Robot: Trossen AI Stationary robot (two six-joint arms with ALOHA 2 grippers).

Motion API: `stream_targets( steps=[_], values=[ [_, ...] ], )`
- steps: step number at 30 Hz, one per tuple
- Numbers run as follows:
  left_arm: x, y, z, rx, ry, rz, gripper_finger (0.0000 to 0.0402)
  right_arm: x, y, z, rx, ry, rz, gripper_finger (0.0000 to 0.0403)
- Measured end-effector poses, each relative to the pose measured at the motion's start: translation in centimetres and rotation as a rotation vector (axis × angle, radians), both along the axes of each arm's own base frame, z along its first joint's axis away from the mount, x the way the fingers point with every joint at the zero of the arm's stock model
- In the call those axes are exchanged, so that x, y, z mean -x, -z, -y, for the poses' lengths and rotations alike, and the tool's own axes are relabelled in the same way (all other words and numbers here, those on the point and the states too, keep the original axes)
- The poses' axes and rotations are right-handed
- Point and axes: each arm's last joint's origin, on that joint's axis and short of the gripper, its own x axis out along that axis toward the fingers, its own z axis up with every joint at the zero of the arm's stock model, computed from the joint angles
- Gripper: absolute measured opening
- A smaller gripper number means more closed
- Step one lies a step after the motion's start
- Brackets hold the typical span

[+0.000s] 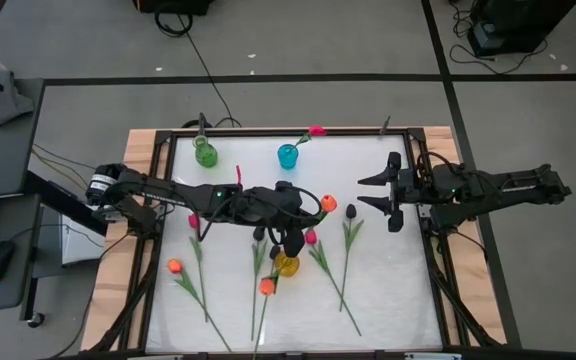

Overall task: Sort flowers into vase by color
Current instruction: Put the left orange flower into the yellow vase, then put the bottom pink flower into the blue vase

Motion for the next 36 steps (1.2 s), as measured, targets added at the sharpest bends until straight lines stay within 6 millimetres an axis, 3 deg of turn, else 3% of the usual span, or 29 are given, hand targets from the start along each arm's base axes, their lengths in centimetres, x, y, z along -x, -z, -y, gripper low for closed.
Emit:
stream_targets(
  steps=[22, 36],
  values=[
    [0.0, 0.0, 0.0, -0.009, -0.031, 0.001, 0.0116, 0.0, 0.0, 0.0, 0.000, 0.000, 0.000, 0.0203],
    [1.4, -1.6, 0.0, -0.050, -0.056, 0.026, 0.0128, 0.0, 0.0, 0.0, 0.000, 0.000, 0.003, 0.0203]
  ],
)
